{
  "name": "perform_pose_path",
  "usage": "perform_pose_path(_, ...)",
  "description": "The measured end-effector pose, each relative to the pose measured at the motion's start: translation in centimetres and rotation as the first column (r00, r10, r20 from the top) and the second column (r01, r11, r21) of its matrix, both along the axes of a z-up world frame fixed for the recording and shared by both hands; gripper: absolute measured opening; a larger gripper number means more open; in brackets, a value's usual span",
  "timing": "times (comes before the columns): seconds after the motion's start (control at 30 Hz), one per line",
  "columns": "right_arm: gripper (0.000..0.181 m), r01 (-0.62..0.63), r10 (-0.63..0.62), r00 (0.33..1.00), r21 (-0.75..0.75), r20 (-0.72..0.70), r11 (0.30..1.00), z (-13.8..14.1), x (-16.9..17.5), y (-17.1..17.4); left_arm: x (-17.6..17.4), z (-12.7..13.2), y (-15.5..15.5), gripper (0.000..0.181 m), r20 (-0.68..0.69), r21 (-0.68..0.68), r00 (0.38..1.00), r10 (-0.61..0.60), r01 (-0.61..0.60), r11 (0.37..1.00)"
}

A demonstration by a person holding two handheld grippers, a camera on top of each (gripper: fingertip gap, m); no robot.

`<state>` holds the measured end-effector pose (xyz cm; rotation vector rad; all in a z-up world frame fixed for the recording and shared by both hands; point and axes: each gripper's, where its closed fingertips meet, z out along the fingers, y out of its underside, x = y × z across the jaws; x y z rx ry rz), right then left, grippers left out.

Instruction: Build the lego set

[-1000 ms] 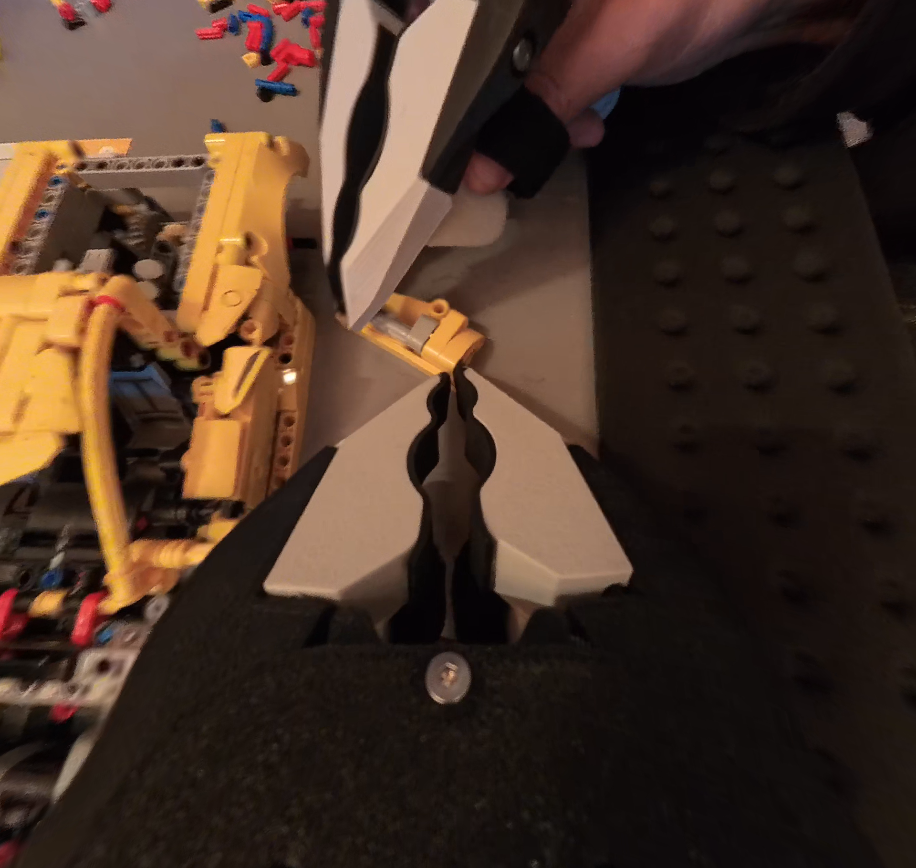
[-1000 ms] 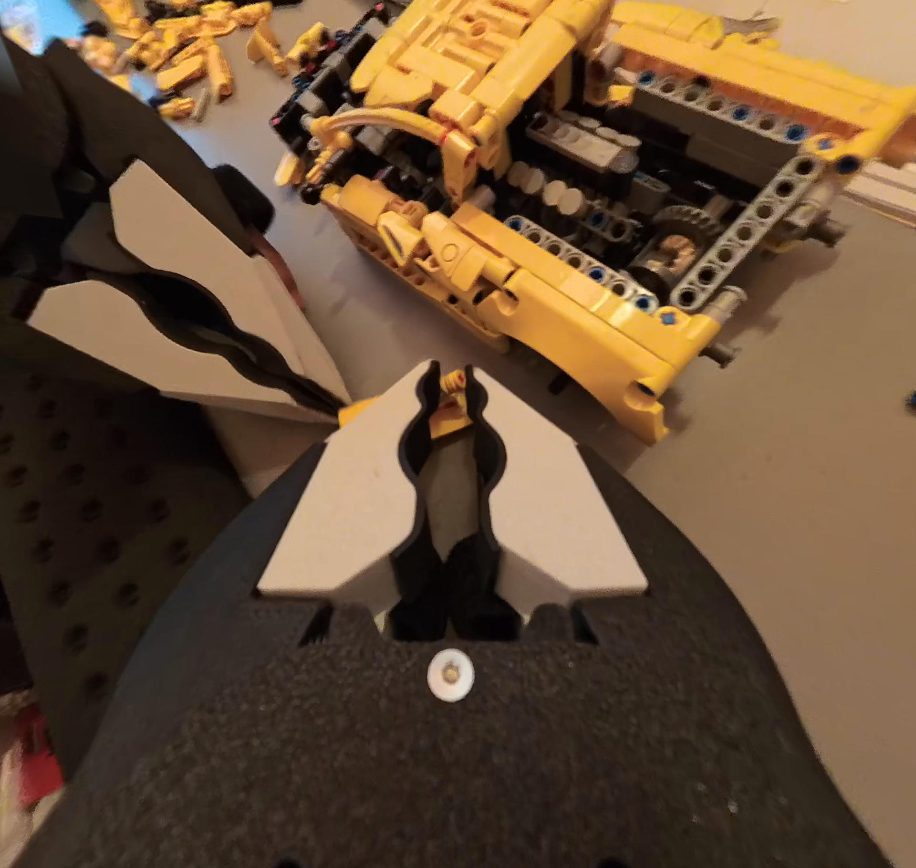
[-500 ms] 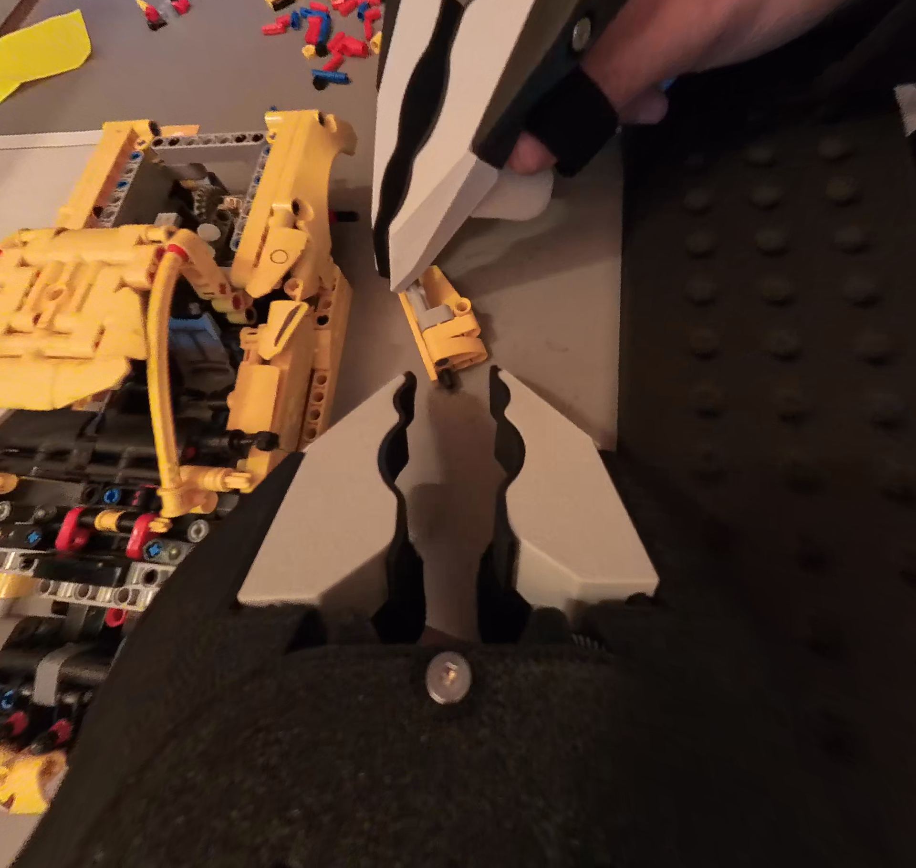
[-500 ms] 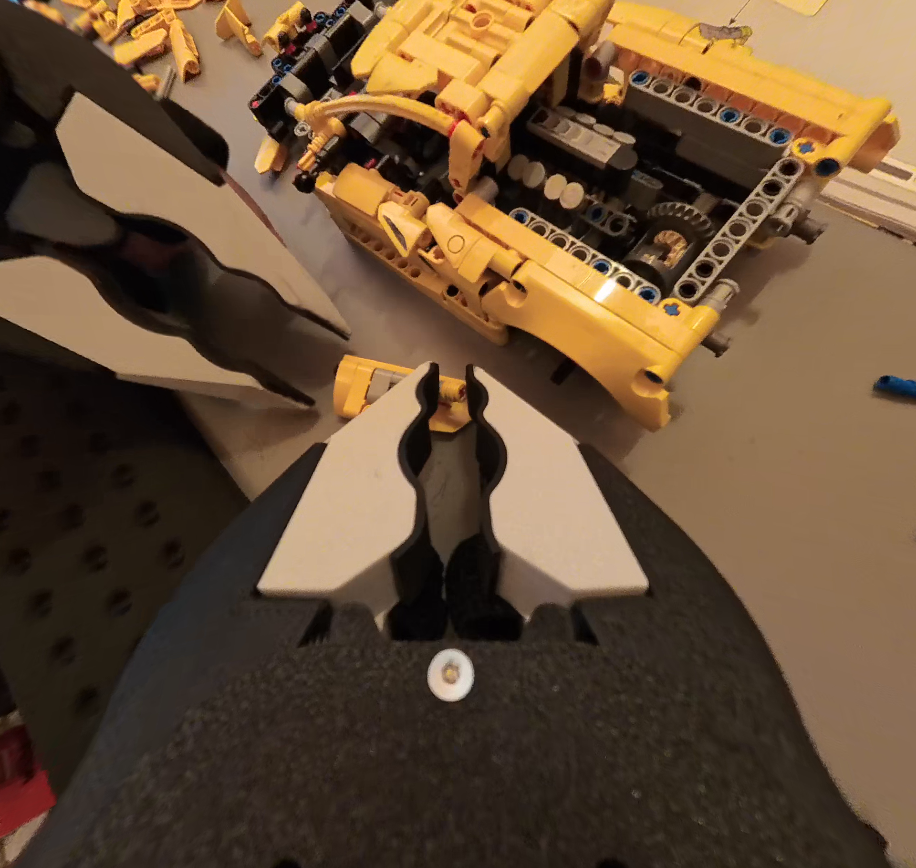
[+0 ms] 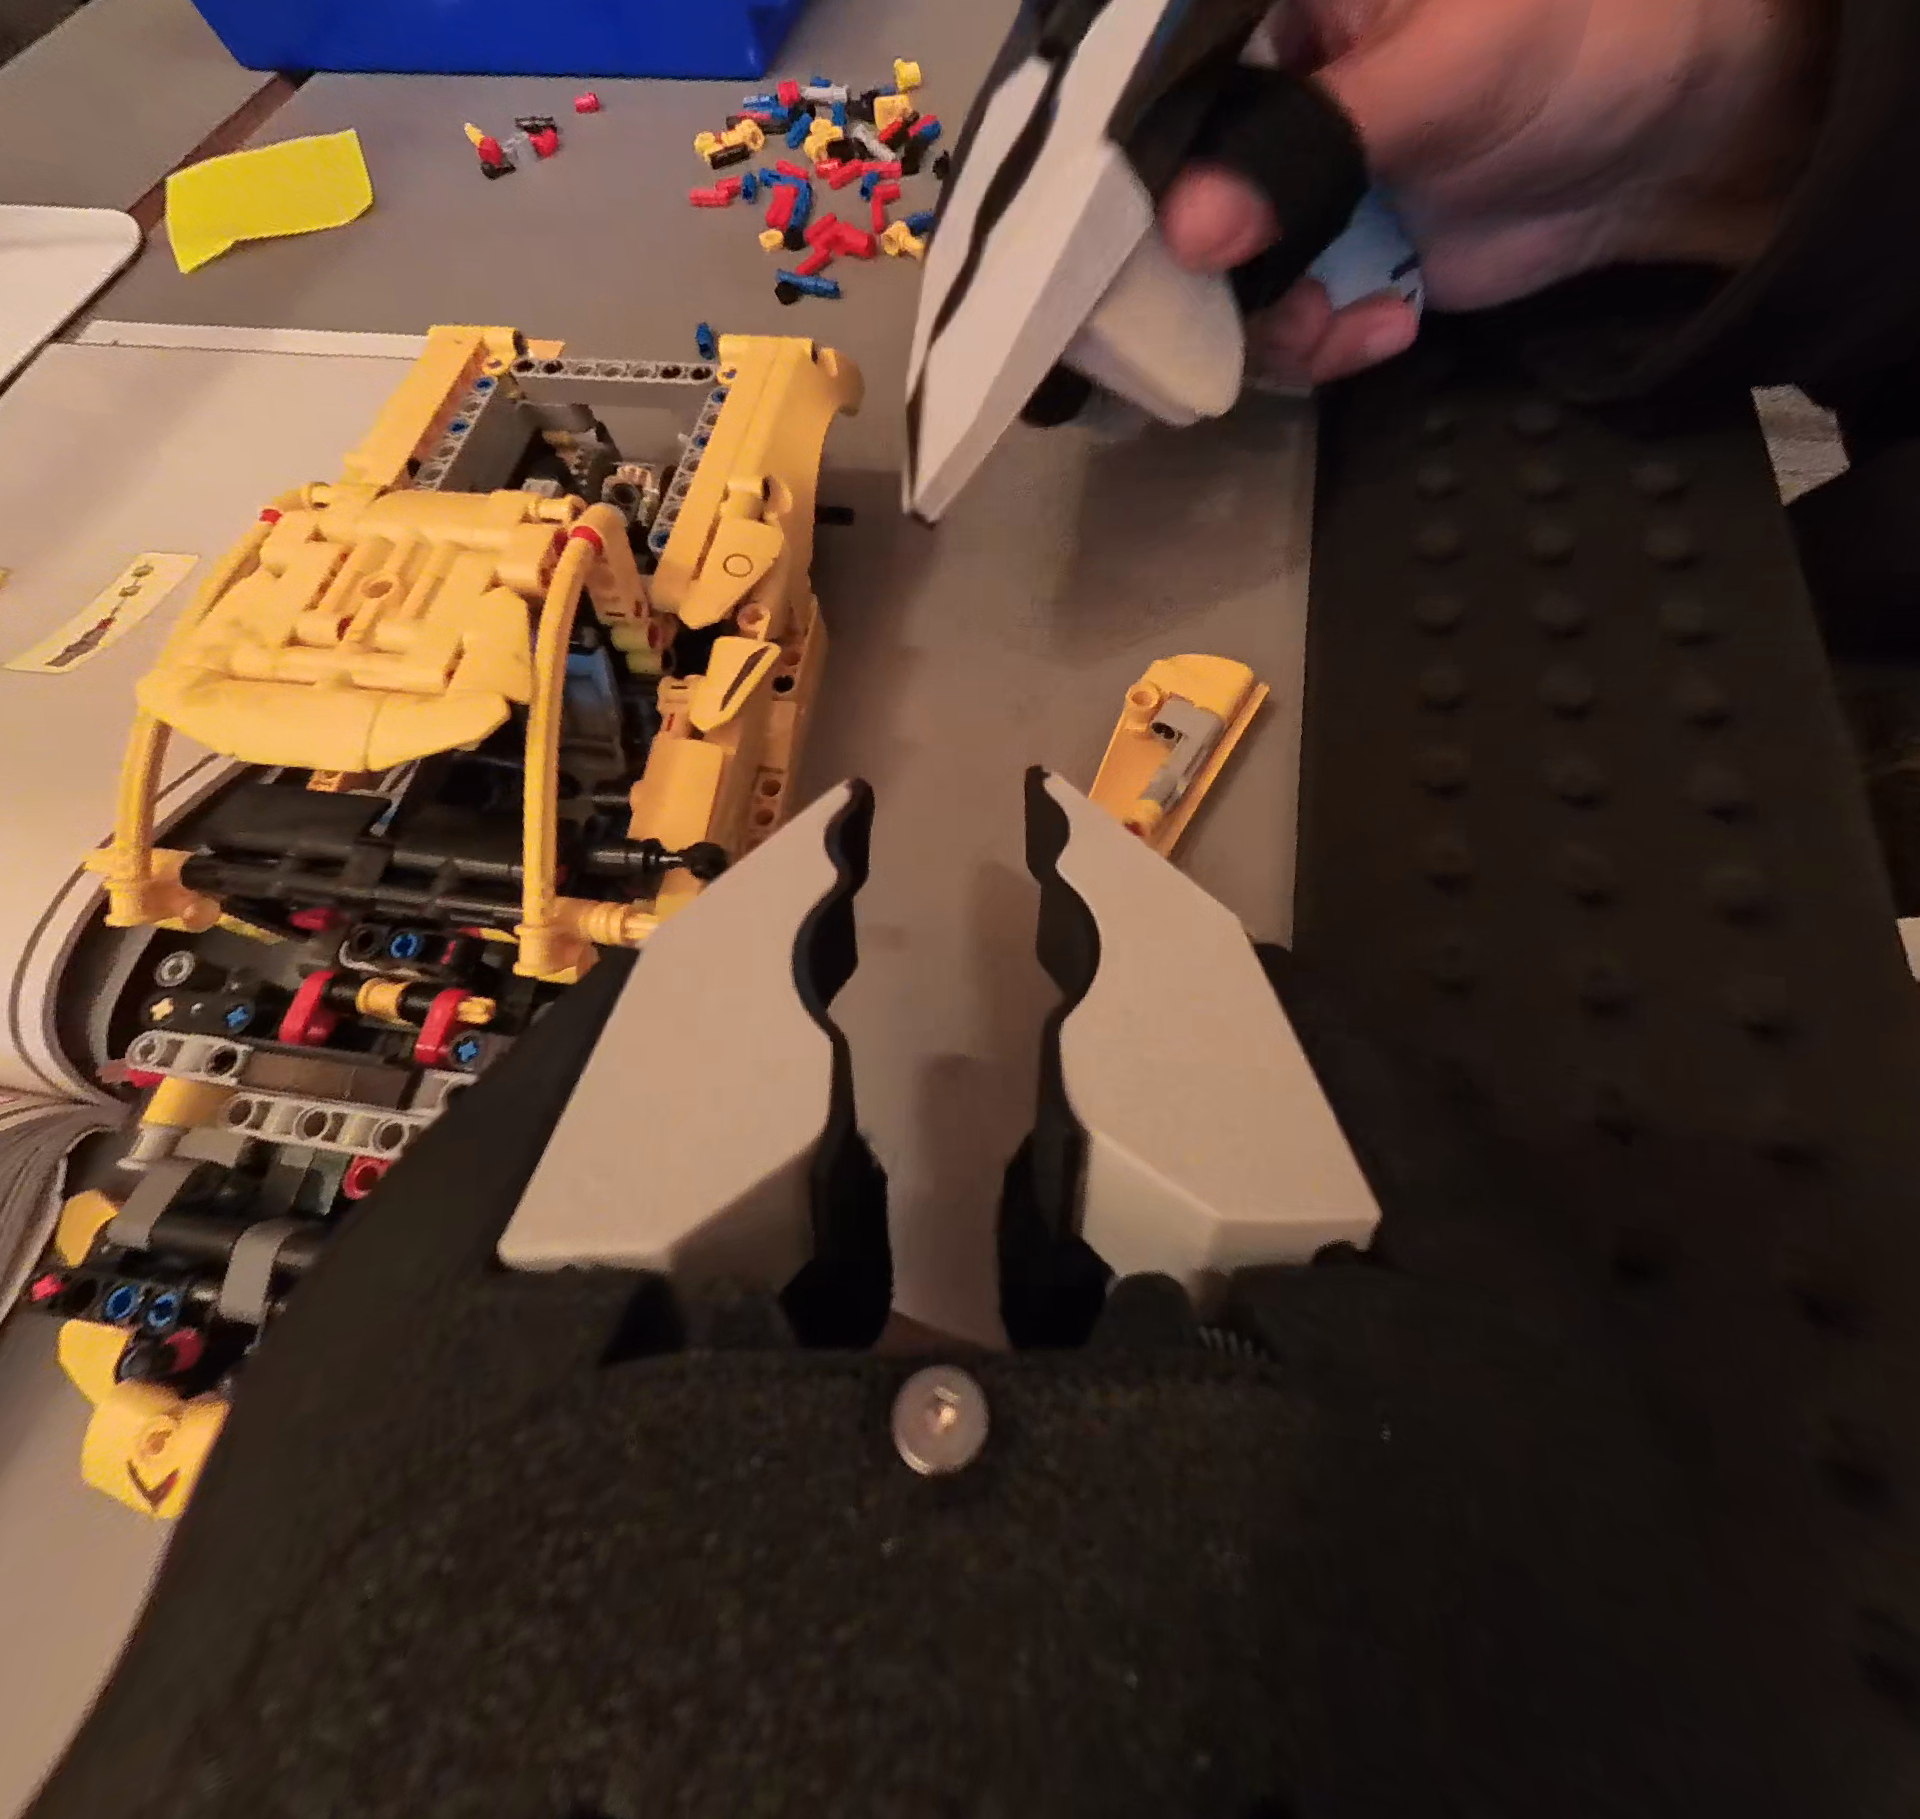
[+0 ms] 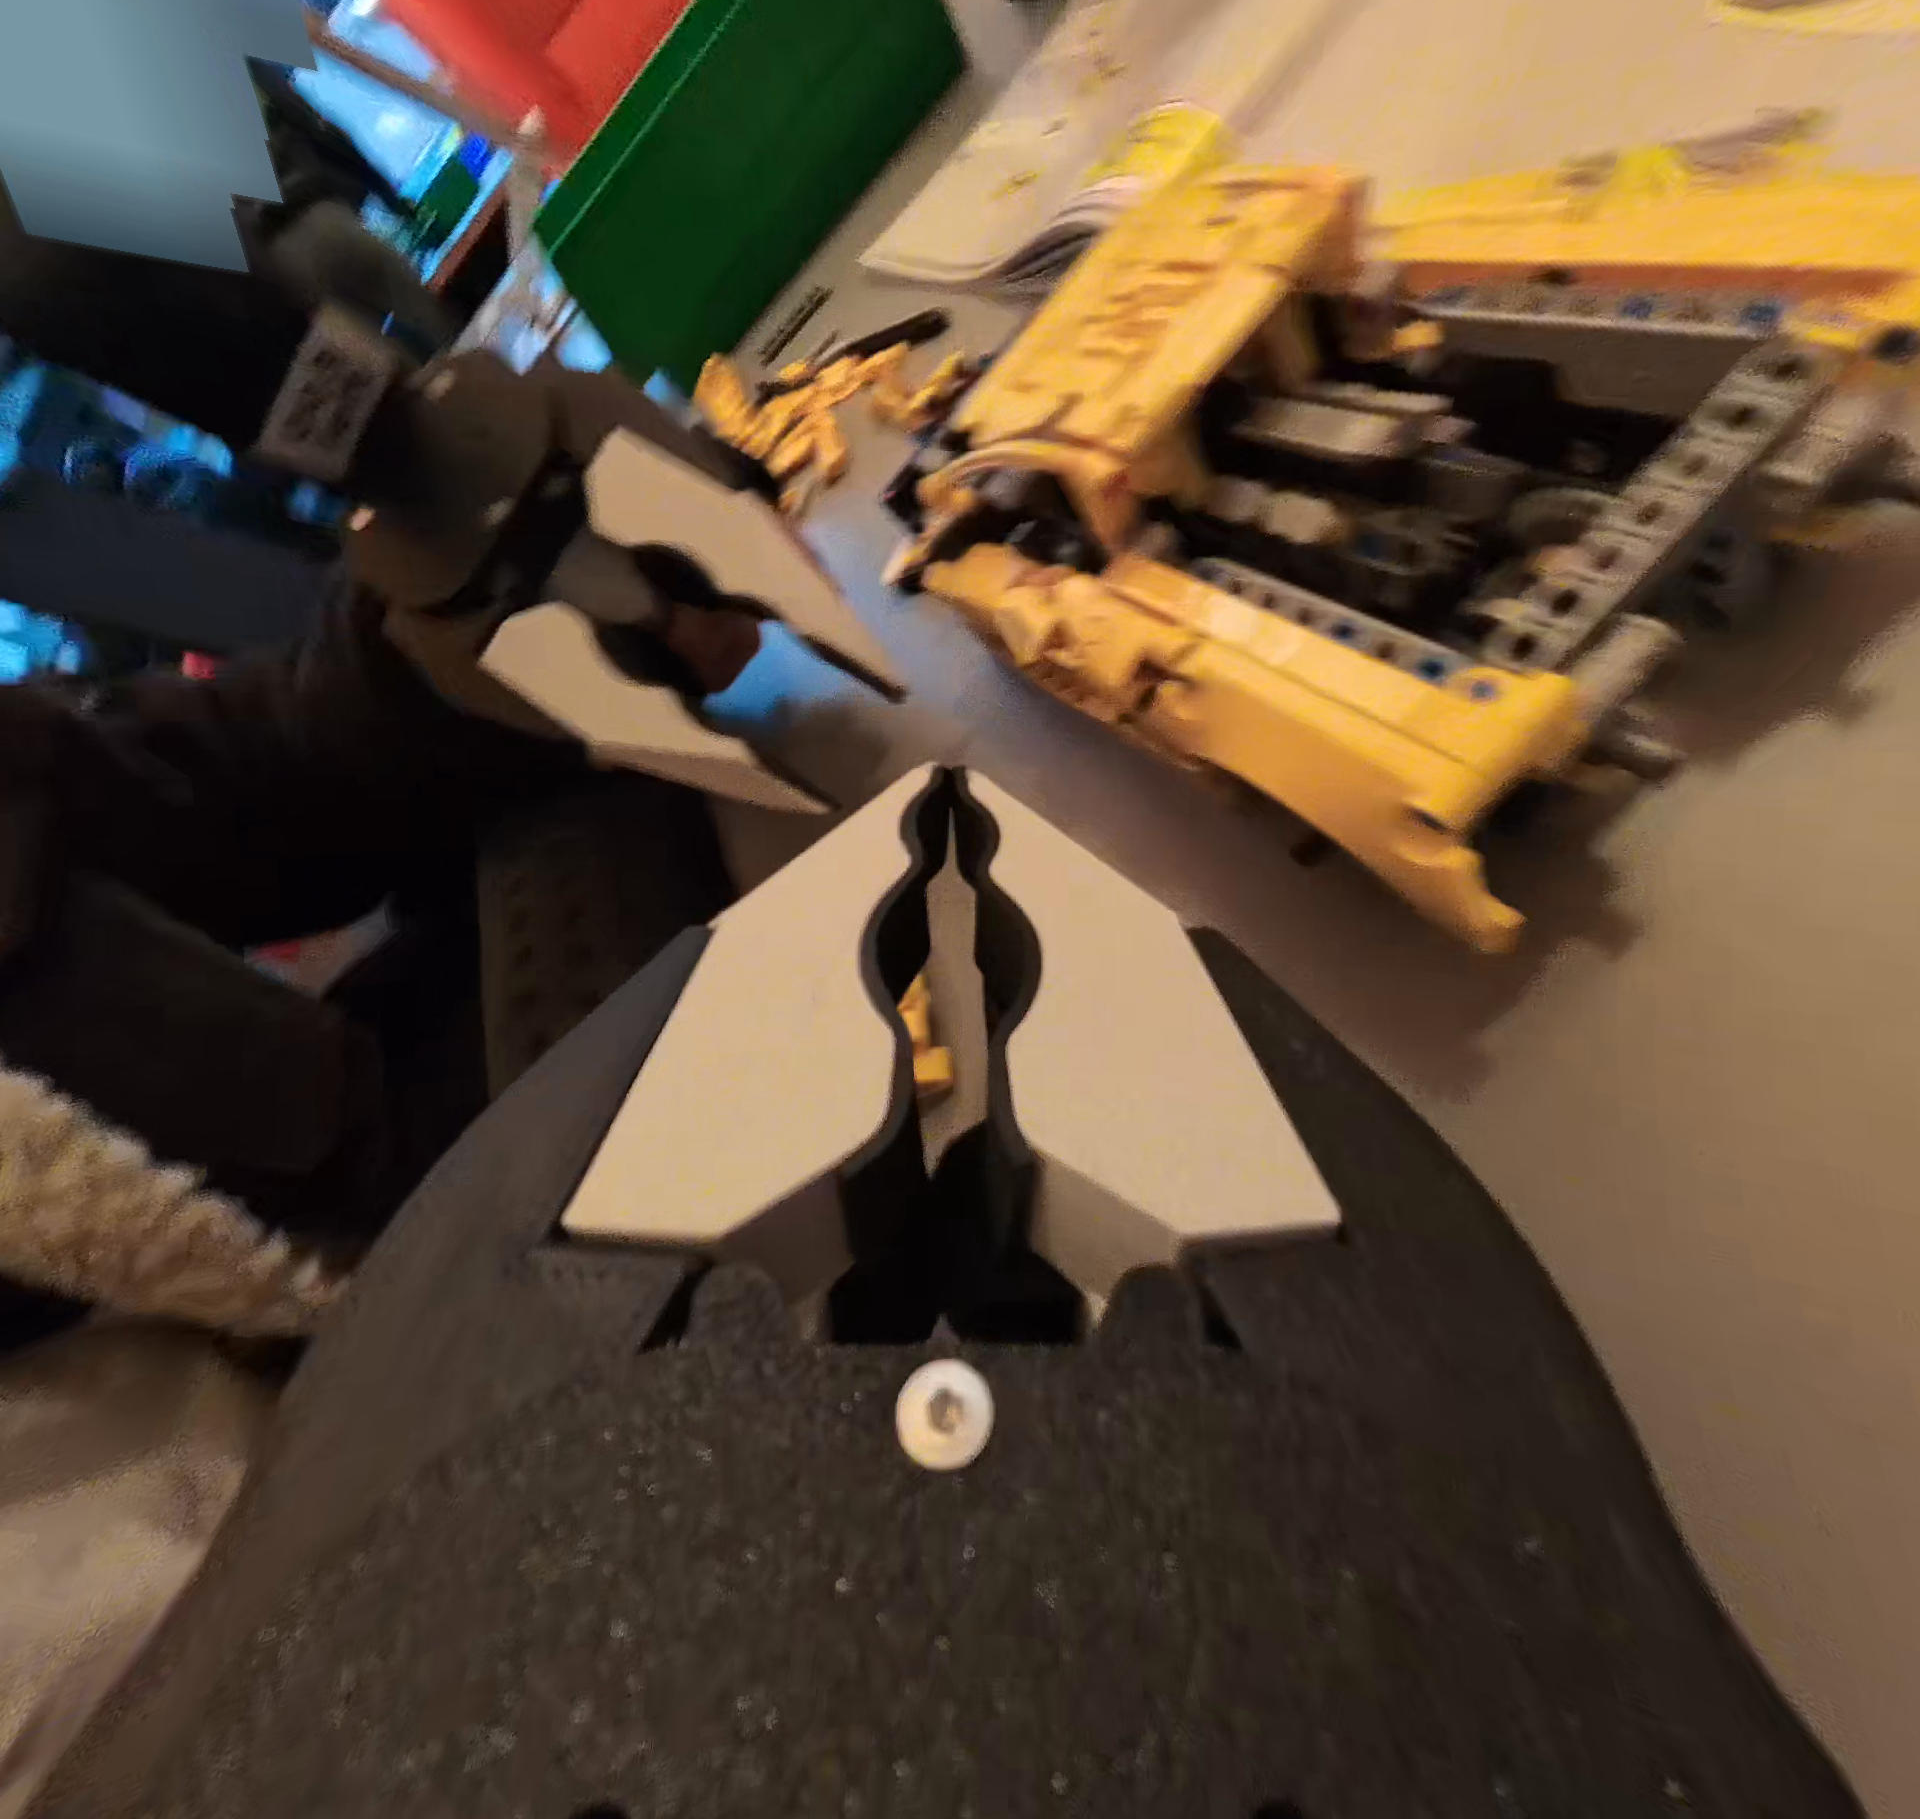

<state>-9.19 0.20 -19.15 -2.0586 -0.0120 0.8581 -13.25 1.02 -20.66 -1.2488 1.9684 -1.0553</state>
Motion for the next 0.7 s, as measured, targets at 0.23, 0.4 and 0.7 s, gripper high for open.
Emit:
perform_pose_path(0.23,0.02,-0.23,0.303,0.846,-0.213,0.438,0.949,-4.2,-0.7,-4.6,-1.1,-2.0,-3.1,0.029,-0.073,0.019,0.985,-0.158,0.16,0.987)
perform_pose_path(0.4,0.02,-0.337,0.4,0.884,-0.263,0.243,0.904,-4.7,-3.5,-5.6,0.5,-2.7,-1.1,0.028,-0.074,0.096,0.996,-0.048,0.055,0.994)
perform_pose_path(0.7,0.041,-0.483,0.448,0.669,-0.111,0.594,0.869,-4.3,-3.9,-4.9,0.2,-2.6,-0.4,0.028,-0.077,0.074,0.996,-0.032,0.038,0.997)
